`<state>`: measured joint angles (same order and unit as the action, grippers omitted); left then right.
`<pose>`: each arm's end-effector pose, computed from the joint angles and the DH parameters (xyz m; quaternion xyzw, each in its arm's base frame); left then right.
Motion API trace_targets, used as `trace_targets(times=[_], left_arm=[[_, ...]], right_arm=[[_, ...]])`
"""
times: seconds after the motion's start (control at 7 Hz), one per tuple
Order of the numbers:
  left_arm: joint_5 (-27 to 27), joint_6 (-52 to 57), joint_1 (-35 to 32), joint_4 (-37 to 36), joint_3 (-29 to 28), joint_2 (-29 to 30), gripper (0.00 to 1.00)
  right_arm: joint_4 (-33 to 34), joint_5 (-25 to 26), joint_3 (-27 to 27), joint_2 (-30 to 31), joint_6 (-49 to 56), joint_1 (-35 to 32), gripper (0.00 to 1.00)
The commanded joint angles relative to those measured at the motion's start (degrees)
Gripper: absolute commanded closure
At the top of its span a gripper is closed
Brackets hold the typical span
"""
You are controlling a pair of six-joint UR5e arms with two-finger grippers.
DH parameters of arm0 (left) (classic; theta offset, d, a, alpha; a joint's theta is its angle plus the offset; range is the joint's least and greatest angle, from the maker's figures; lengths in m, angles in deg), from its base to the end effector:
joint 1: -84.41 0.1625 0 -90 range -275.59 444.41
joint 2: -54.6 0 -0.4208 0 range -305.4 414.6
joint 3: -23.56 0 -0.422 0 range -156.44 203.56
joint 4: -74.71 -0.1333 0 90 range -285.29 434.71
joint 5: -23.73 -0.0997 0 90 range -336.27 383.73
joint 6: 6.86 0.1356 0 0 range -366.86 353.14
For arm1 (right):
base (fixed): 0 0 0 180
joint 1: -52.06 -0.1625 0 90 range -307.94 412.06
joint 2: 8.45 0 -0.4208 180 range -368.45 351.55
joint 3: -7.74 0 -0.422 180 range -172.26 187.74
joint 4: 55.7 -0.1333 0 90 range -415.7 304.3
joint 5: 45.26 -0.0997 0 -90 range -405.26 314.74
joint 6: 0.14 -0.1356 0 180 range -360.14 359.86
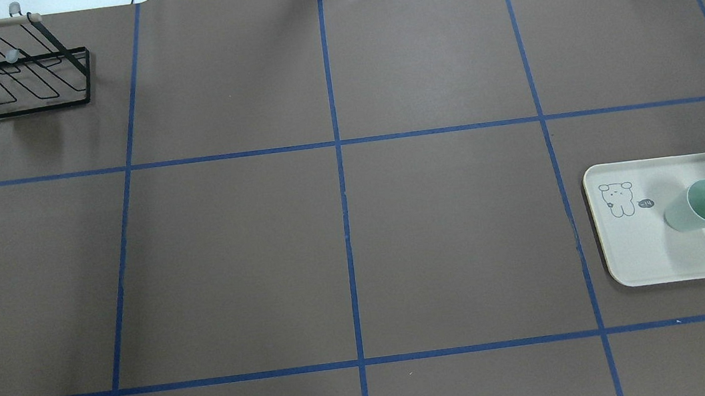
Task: Left arm grabs green cup and hands to right arm on tray
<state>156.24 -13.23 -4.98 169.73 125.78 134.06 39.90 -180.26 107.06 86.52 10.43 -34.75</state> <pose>-0.0368 -0.4559 0.6515 0.0323 0.3645 -0.0256 0.9303 0.0105 -0.4832 0.6477 0.0146 -0.3825 -0.1065 0.9177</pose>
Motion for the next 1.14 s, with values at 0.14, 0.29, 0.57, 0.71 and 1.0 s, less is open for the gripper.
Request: trace_targets(times=[0.14,0.29,0.57,0.71,1.0], left_arm=[[0.03,0.04,0.01,-0.18,0.00,0.09,0.00],[-0.05,-0.04,0.09,-0.18,-0.08,0.09,0.00],[0.04,-0.04,0.18,-0.62,-0.61,0.26,0.00],[0.04,-0.04,0.27,-0.62,-0.78,0.26,0.00],[0.38,-0.04,0.27,-3.32,-0.44,0.87,0.00]], right_arm=[[-0.33,0.09,-0.26,-0.05,-0.20,0.15,0.01],[-0.33,0.00,-0.17,-0.14,-0.11,0.15,0.01],[-0.33,0.00,-0.17,-0.14,-0.20,0.15,0.01],[-0.24,0.00,-0.17,-0.14,-0.20,0.15,0.01],[-0.24,-0.09,-0.35,-0.14,-0.20,0.15,0.01]])
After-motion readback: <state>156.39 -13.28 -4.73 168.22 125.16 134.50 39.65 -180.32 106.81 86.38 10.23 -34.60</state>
